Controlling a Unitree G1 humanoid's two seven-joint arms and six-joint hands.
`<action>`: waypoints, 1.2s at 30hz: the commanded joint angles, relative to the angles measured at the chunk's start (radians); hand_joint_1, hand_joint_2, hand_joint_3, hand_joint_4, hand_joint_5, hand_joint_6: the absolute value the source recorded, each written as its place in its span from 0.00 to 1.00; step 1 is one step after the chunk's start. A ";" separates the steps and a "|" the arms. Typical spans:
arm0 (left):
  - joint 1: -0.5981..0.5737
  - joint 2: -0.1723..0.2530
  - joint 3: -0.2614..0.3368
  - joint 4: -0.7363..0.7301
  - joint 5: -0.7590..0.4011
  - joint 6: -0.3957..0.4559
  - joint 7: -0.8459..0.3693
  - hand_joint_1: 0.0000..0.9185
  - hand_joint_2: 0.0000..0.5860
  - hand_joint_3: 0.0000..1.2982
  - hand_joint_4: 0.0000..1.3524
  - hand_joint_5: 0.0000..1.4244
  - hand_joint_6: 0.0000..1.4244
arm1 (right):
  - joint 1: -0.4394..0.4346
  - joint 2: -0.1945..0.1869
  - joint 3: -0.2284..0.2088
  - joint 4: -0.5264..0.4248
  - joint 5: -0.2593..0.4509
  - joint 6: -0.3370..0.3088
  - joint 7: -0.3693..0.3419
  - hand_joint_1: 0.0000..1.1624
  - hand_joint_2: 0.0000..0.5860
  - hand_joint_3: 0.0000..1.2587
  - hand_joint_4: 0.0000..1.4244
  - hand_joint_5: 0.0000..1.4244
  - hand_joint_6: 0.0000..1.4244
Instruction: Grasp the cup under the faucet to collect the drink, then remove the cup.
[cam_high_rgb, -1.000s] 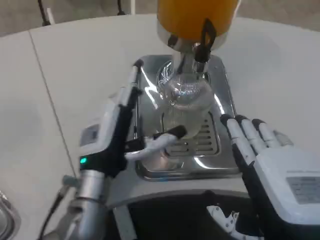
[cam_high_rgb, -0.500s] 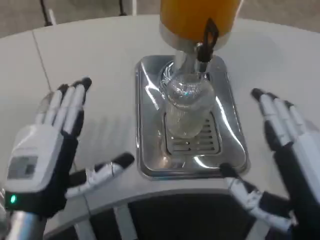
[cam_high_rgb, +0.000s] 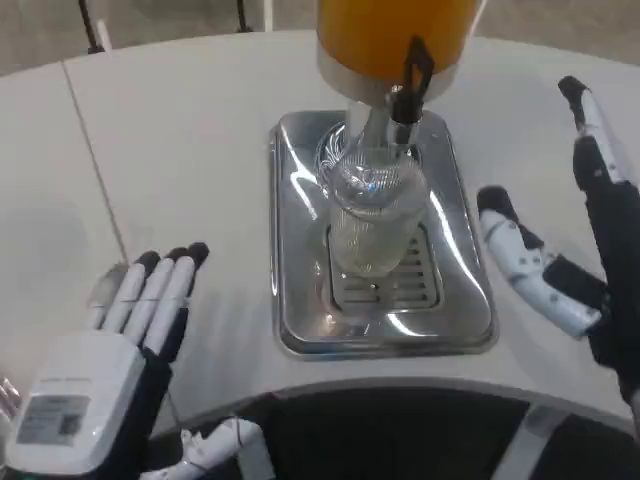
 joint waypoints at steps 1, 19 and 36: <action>0.030 -0.014 -0.012 -0.036 0.048 0.006 -0.016 0.00 0.27 0.00 0.00 0.00 0.00 | -0.102 0.061 -0.018 0.042 0.072 0.050 -0.040 0.38 0.83 0.00 0.00 0.00 0.02; 0.042 -0.029 -0.008 -0.014 0.034 -0.011 -0.016 0.00 0.28 0.00 0.00 0.00 0.00 | -0.241 0.017 -0.033 0.183 0.355 0.001 -0.144 0.36 0.82 0.00 0.00 0.00 0.02; 0.052 -0.033 0.019 -0.004 0.020 -0.020 0.001 0.00 0.29 0.00 0.00 0.00 0.00 | -0.316 -0.020 0.020 0.255 0.506 -0.022 -0.142 0.36 0.79 0.00 0.00 0.00 0.03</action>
